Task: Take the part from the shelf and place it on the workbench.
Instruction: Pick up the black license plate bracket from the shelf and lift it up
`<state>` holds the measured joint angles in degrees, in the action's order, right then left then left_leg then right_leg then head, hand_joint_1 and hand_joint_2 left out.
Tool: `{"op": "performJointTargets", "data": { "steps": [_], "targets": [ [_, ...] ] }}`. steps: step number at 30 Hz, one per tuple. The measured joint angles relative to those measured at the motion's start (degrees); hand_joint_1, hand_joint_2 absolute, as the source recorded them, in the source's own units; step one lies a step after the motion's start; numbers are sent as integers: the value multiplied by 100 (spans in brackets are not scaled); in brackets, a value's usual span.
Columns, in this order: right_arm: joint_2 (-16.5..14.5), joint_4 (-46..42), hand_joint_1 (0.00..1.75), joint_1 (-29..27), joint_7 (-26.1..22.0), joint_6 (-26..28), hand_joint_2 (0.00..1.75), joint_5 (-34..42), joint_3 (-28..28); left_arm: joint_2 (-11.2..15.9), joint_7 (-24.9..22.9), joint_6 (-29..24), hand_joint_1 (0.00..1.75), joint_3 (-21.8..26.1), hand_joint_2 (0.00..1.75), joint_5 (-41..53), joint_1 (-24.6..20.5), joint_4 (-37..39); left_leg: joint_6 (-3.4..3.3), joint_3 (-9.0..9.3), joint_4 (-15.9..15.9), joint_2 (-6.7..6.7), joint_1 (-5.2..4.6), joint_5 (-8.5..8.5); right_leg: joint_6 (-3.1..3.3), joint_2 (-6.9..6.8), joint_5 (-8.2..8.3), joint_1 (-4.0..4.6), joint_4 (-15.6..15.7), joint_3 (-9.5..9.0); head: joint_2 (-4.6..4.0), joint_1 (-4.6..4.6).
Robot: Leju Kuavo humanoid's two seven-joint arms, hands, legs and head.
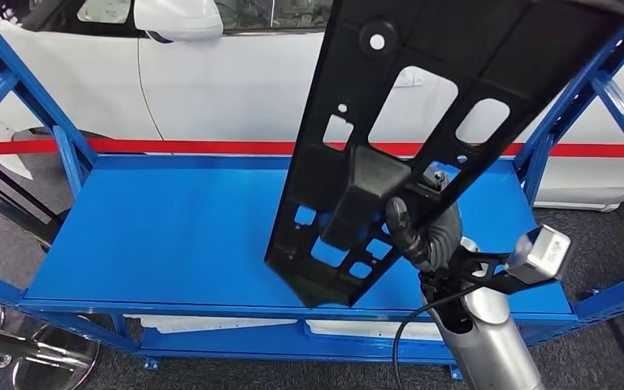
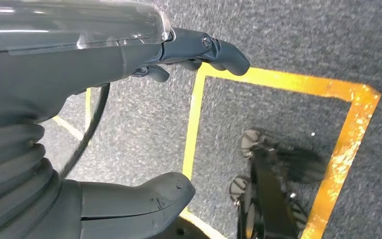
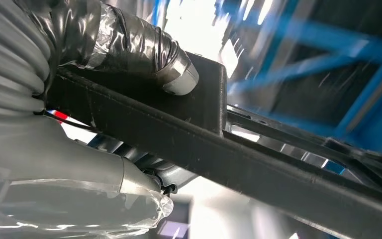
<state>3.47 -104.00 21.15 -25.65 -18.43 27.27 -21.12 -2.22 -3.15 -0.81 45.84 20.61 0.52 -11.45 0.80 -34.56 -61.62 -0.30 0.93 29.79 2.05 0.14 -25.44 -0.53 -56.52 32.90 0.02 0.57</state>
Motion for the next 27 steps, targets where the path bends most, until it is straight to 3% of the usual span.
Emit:
{"op": "performJointTargets", "data": {
  "steps": [2,3,4,5,8,9,12,14,17,18,19,20,21,22,24,25,27],
  "targets": [
    [16,-142,175,-20,38,-316,175,94,-6,2,70,19,0,23,175,7,-16,0,36,-272,-777,0,6,452,26,-21,36,11,-21,73,0,0],
    [33,-196,175,-45,45,-418,175,82,-11,3,109,31,0,33,175,11,-25,0,45,-344,-1048,1,7,570,29,-32,57,18,-32,109,0,-1],
    [62,-247,175,-85,32,-497,175,38,-17,4,150,42,0,40,175,17,-30,0,43,-312,-1108,1,6,577,27,-40,79,25,-40,140,0,-1],
    [101,-297,175,-137,-9,-564,175,-23,-21,6,192,50,0,45,175,21,-34,0,30,-157,-927,1,5,480,20,-44,103,31,-44,167,0,-1],
    [254,-452,175,-342,-237,-743,175,-224,-25,32,303,74,0,82,175,30,-62,0,-65,632,335,-2,-25,55,-26,-45,178,47,-48,213,0,-1],
    [314,-502,175,-430,-325,-801,175,-286,-26,40,338,86,0,101,175,30,-75,0,-94,771,589,-3,-46,-6,-54,-48,204,49,-50,223,0,-1],
    [524,-623,175,-744,-535,-933,175,-493,-22,52,409,106,0,145,175,34,-86,0,-173,790,713,1,-68,-95,-162,-58,274,38,-42,240,0,-1],
    [659,-691,175,-956,-662,-956,175,-663,-7,50,405,95,0,162,175,56,-90,0,-255,736,747,31,-41,-206,-222,-37,70,31,-203,314,0,-4],
    [779,-797,175,-1292,-918,-924,175,-1070,18,39,347,66,0,168,175,136,-102,0,-324,538,724,63,-34,-350,-291,-17,-737,7,-1204,625,0,-8],
    [799,-825,175,-1393,-990,-910,175,-1197,17,36,326,58,0,168,175,158,-103,0,-320,463,704,67,-35,-387,-310,-17,-893,-1,-1535,690,0,-8],
    [811,-852,175,-1475,-1050,-889,175,-1307,13,33,311,56,0,168,175,184,-103,0,-309,392,683,71,-35,-421,-323,-18,-912,-11,-1693,671,0,-8],
    [818,-878,175,-1536,-1099,-859,175,-1407,4,33,298,58,0,168,175,205,-104,0,-296,331,665,74,-33,-453,-329,-19,-818,-22,-1634,547,0,-8],
    [819,-908,175,-1574,-1146,-816,175,-1513,-12,32,287,66,0,168,175,232,-106,0,-278,283,650,76,-31,-481,-326,-20,-661,-32,-1354,312,0,-8],
    [820,-946,175,-1596,-1195,-761,175,-1630,-38,32,280,77,0,168,175,260,-110,0,-256,250,639,76,-28,-506,-311,-19,-518,-38,-925,4,0,-8],
    [820,-1031,175,-1607,-1285,-613,175,-1885,-136,37,281,103,0,168,175,313,-124,0,-191,213,630,75,-33,-561,-262,-15,-404,-17,-124,-511,0,-6],
    [820,-1072,175,-1602,-1325,-526,175,-2020,-202,47,287,113,0,168,175,334,-134,0,-153,203,631,75,-33,-593,-237,-13,-410,0,80,-626,0,-6],
    [824,-1126,175,-1581,-1373,-368,175,-2261,-342,76,302,129,0,168,175,379,-149,0,-71,186,645,73,-33,-663,-186,-16,-386,18,160,-625,0,-6]
  ]
}}
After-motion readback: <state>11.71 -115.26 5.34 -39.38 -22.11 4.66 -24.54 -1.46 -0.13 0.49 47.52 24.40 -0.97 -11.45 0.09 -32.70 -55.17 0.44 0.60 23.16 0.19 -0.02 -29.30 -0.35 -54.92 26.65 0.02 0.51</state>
